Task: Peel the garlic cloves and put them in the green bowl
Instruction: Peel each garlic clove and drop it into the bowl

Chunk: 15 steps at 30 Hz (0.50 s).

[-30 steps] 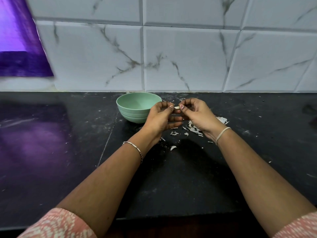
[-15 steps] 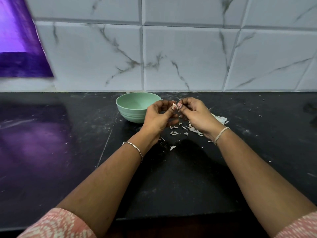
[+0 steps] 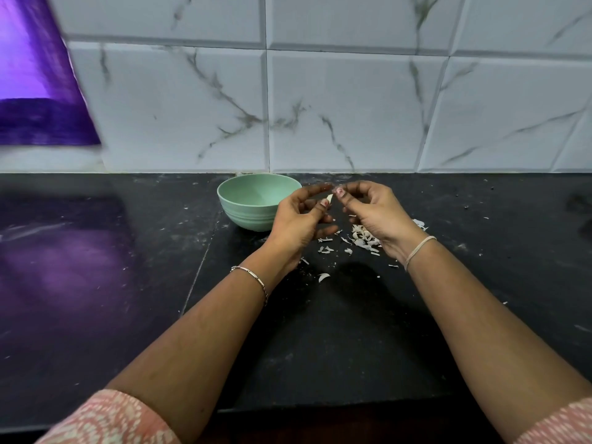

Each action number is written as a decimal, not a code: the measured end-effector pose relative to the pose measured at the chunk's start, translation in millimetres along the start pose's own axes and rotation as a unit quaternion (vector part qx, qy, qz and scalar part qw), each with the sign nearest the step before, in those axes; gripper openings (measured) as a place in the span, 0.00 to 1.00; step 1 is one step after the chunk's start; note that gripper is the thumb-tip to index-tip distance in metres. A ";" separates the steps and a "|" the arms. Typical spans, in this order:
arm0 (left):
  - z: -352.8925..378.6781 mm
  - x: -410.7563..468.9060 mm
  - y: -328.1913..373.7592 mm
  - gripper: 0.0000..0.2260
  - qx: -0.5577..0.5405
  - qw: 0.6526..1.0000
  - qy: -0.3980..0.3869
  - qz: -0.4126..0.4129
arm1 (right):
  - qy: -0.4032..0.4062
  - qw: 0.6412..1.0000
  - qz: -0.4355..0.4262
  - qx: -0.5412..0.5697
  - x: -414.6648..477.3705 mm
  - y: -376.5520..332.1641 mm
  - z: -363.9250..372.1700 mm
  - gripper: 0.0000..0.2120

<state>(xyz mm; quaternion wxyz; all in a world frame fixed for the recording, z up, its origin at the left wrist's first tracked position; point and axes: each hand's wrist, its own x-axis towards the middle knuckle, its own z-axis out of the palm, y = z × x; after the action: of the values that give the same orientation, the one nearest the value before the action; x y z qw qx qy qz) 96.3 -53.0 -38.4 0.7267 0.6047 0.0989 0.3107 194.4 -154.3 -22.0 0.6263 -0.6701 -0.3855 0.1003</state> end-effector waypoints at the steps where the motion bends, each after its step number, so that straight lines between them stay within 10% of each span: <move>1: -0.4 0.4 -0.3 0.13 -0.001 1.000 0.004 -0.002 | -0.003 1.000 -0.013 -0.005 -0.3 -0.5 -0.2 0.01; 15: -0.8 0.0 3.6 0.03 -0.097 0.992 0.007 -0.085 | 0.081 0.975 -0.161 -0.133 3.9 3.6 6.5 0.09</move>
<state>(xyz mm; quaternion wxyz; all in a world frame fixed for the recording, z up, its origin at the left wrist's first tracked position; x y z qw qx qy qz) 94.7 -52.1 -35.2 0.8050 0.5183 0.1246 0.2603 194.5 -146.6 -25.2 0.5684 -0.6829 -0.4457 -0.1087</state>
